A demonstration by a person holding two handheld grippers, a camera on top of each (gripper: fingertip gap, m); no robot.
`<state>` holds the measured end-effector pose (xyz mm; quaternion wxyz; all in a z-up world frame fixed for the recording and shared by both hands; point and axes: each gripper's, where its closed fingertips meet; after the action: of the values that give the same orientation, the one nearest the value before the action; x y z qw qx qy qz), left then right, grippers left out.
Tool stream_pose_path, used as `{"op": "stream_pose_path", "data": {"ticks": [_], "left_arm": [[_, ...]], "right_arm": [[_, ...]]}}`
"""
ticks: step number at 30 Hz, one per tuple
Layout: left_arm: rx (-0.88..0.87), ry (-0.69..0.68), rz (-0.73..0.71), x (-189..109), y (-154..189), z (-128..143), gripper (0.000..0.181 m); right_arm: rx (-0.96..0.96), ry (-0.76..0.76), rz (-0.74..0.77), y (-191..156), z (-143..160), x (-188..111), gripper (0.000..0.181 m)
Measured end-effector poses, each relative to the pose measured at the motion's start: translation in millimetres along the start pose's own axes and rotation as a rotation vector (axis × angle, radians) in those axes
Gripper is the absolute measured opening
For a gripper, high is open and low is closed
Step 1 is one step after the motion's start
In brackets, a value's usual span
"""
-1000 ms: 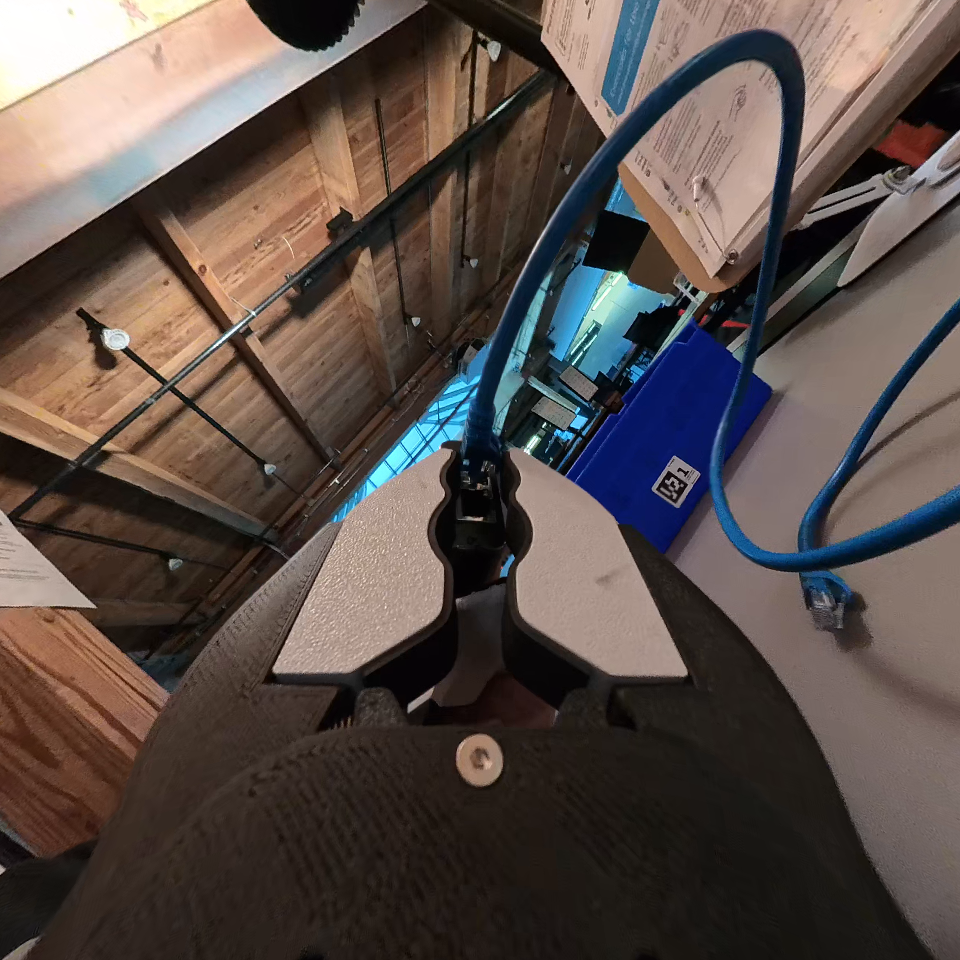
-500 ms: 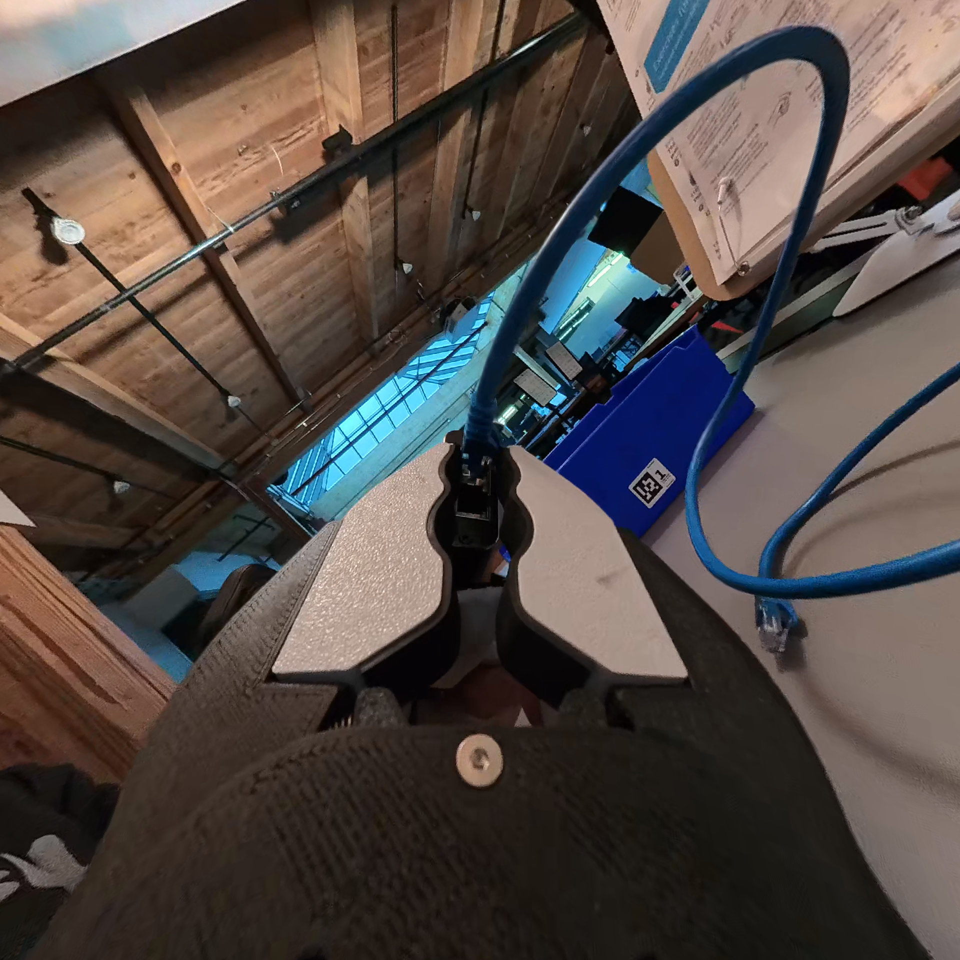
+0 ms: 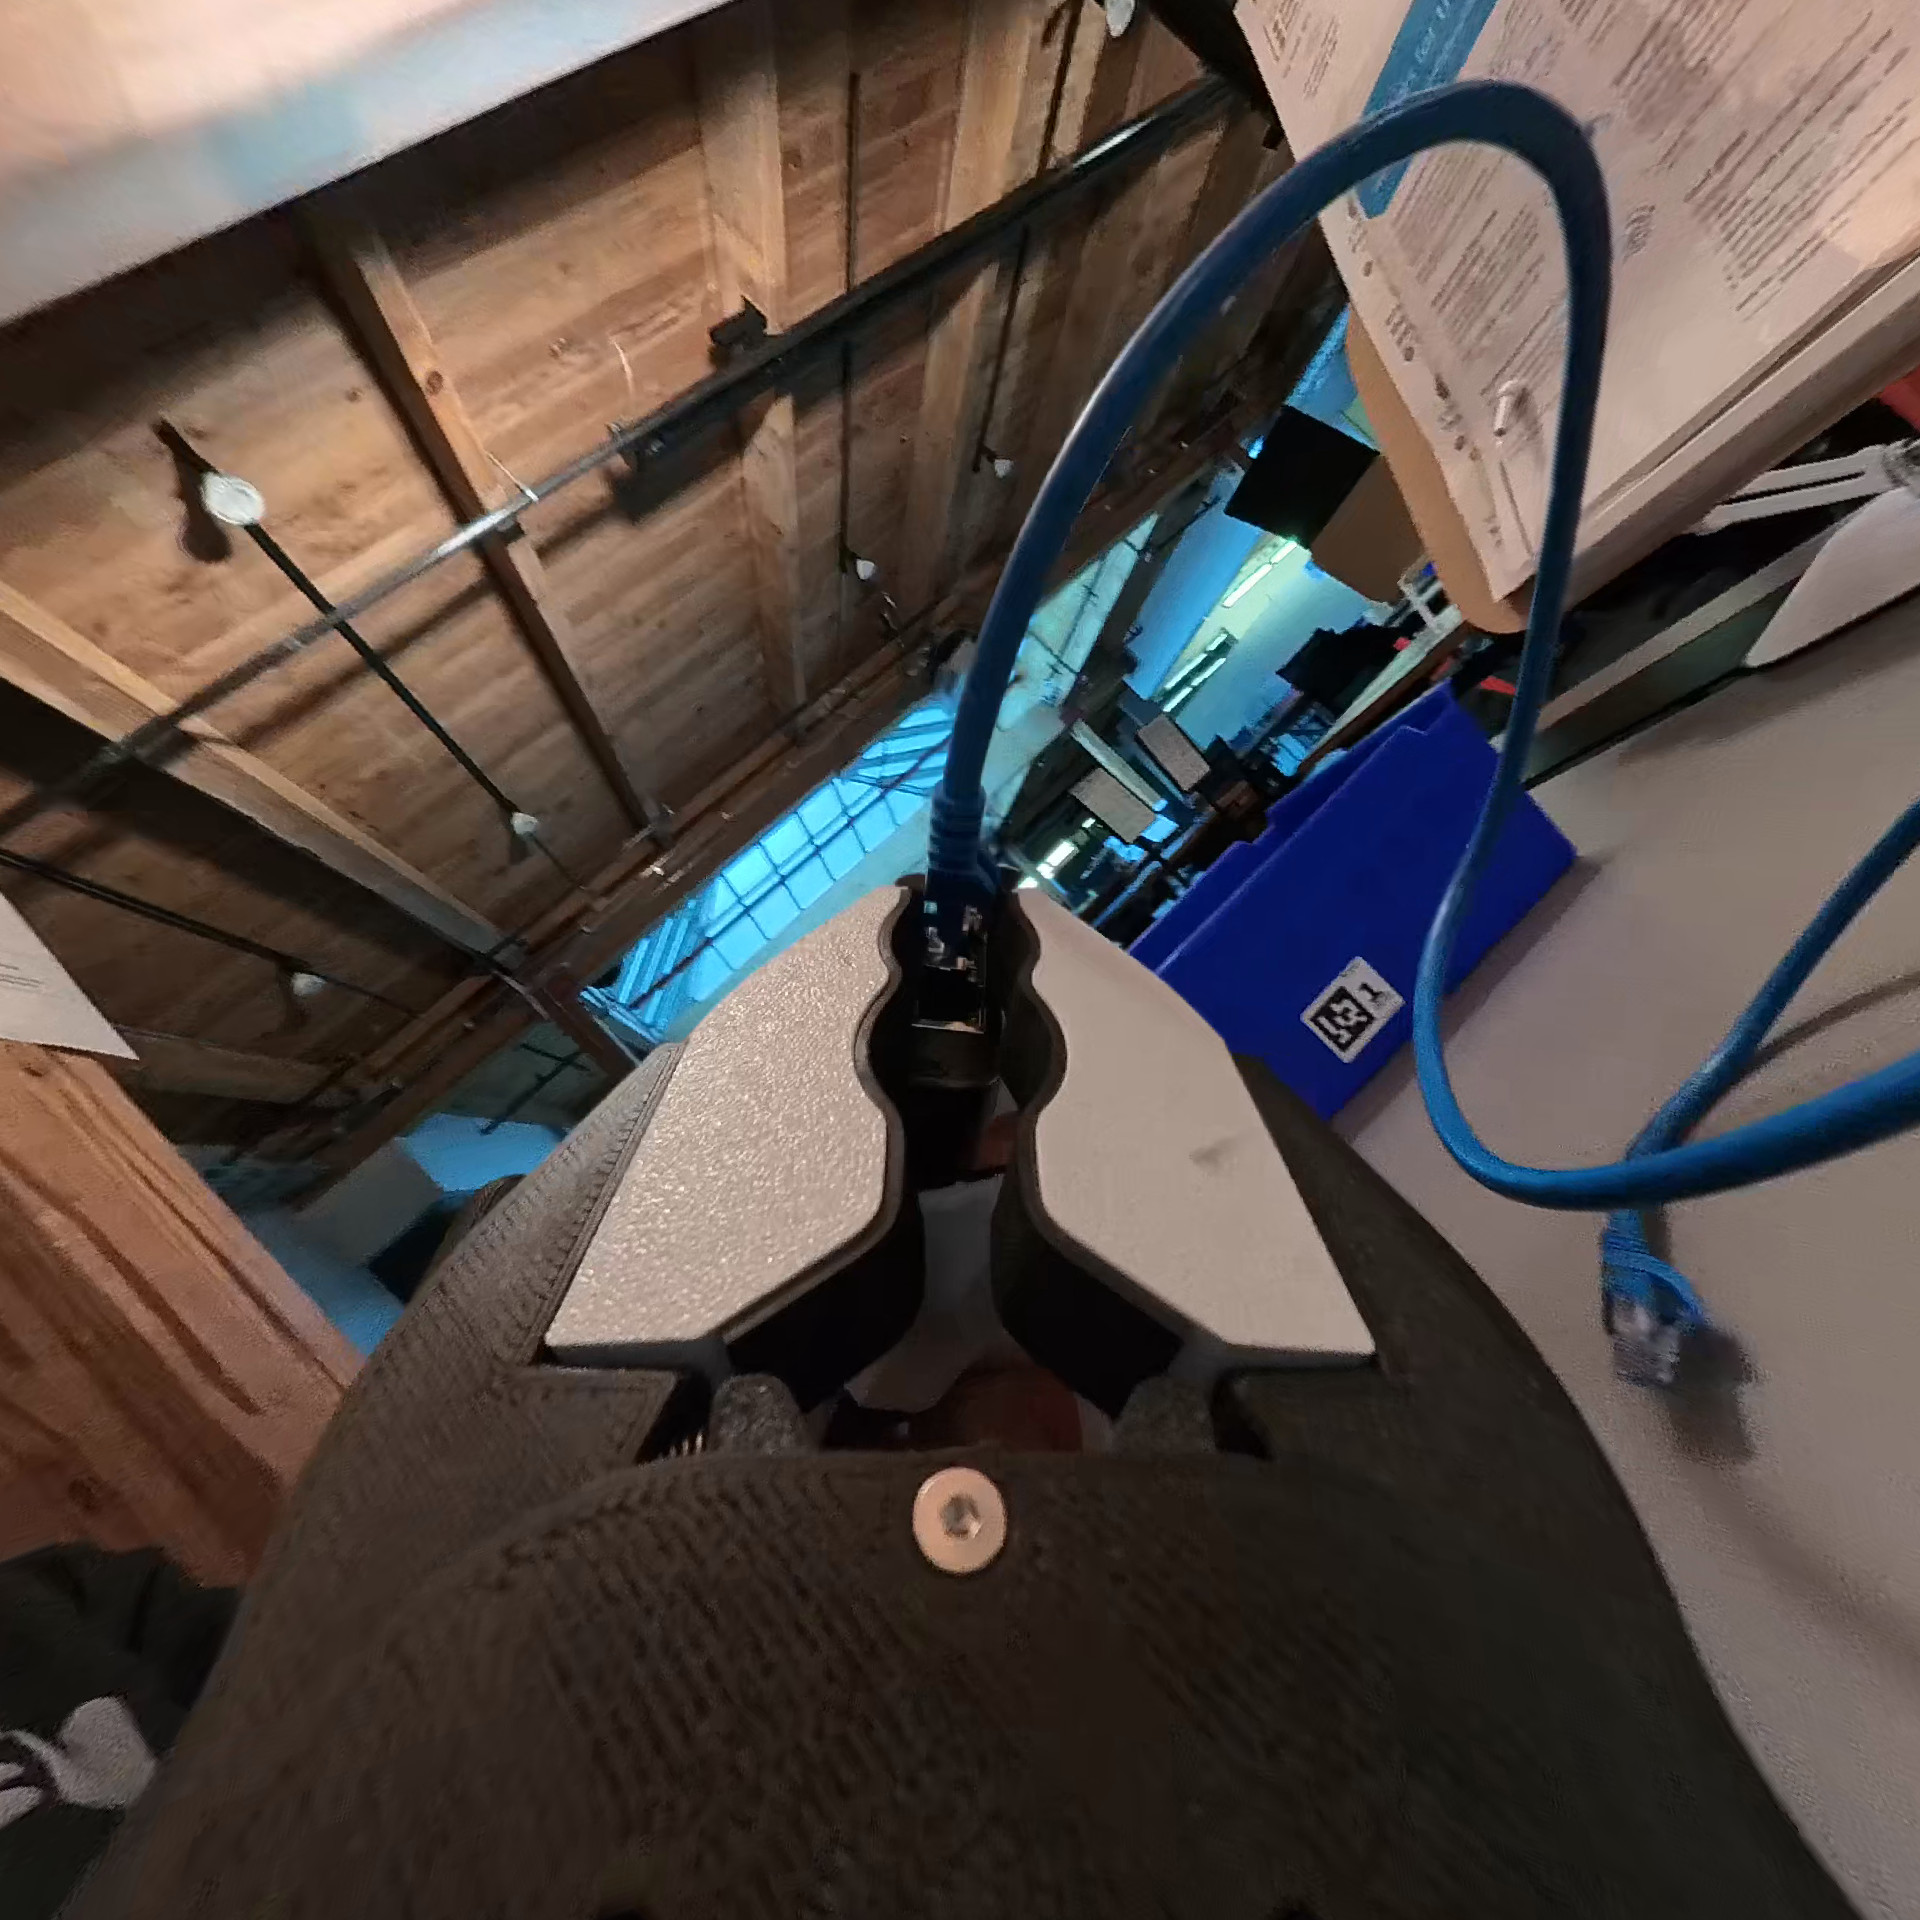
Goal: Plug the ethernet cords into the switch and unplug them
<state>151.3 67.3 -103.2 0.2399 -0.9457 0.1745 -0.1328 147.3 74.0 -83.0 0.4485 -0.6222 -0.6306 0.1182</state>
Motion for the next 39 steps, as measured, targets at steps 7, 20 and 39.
{"op": "stream_pose_path", "data": {"ticks": [7, 20, 39], "left_arm": [[-0.128, 0.008, -0.003, 3, -2, 6, 0.074], [-0.014, -0.055, -0.078, 4, -7, 13, 0.074], [-0.042, 0.04, -0.01, 0, 2, 0, 0.074]], "right_arm": [[0.012, 0.008, 0.013, 3, 0, 5, 0.013], [0.054, 0.013, -0.02, 13, 0, 8, 0.013], [0.017, -0.03, -0.005, -1, 2, -2, 0.012]]}}
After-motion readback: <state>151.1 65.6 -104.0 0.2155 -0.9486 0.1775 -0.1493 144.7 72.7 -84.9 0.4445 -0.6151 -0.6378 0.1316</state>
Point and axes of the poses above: each gripper's, where its closed fingertips meet, x out along the fingers, z out of its underside, y = z × x across the jaws, and after that the axes turned 2 degrees about -y, right-handed
